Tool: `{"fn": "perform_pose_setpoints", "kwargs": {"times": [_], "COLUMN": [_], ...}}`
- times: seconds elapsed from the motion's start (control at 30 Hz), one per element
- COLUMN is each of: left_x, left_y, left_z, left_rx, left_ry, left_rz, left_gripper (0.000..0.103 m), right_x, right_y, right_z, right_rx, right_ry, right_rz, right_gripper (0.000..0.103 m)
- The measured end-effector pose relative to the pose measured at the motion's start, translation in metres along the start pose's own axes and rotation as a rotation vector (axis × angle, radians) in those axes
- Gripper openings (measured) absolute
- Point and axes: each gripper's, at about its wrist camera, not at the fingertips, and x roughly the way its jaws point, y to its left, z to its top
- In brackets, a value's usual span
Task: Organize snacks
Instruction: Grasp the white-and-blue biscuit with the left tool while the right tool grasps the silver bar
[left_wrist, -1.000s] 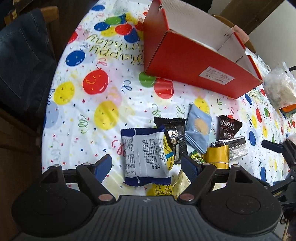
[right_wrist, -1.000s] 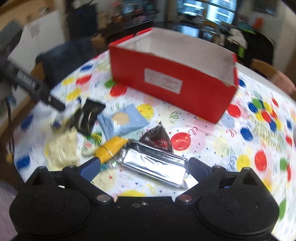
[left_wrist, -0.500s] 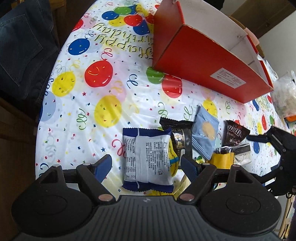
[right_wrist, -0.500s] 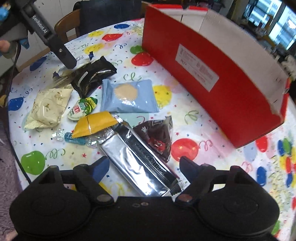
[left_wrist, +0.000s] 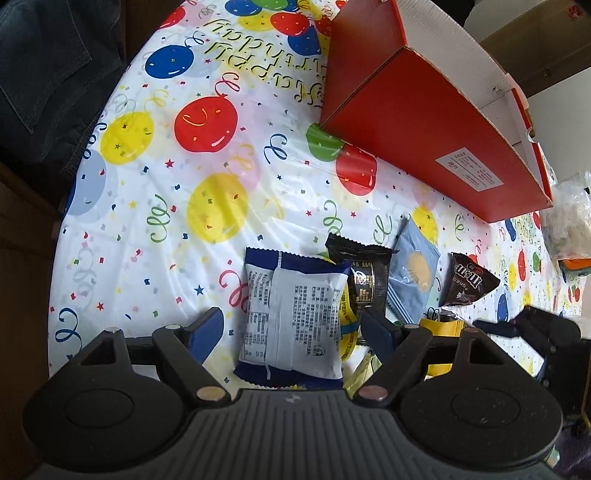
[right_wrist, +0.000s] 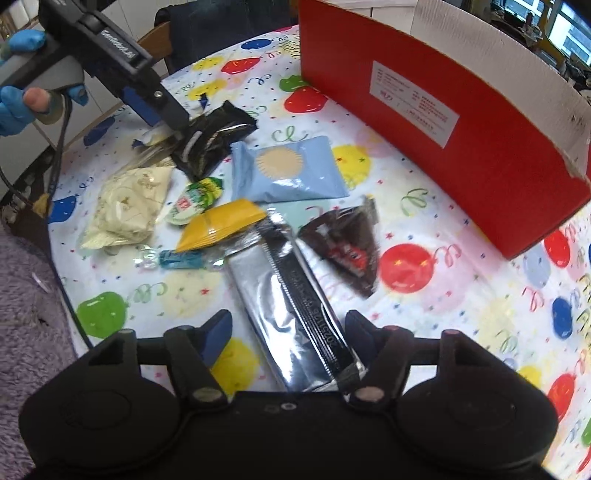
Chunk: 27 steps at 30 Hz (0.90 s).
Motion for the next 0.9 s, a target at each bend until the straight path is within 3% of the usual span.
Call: {"fn": "perform_pose_setpoints", "kwargs": {"times": [0.23,0.53,0.9], "left_x": [-0.002,-0.004,-0.011], "left_y": [0.001,-0.004,-0.002], "left_z": [-0.007,-0.012,-0.016], "left_rx": [-0.004,0.021,0.055], "left_ry": [-0.017,-0.040,-0.056], "left_rz": [0.005,0.023,0.029], "left_gripper": [0.080,0.065,0.055], "right_x": [0.002,0.007,-0.002], "right_y": [0.027,0.041,0.040], "right_z": [-0.008,-0.006,-0.018], "right_rx": [0.093,0.180,0.345], "right_ry": [-0.051,-0.089,-0.107], "right_rz": [-0.049,-0.173,-0.224], "right_gripper": [0.054,0.045,0.042]}}
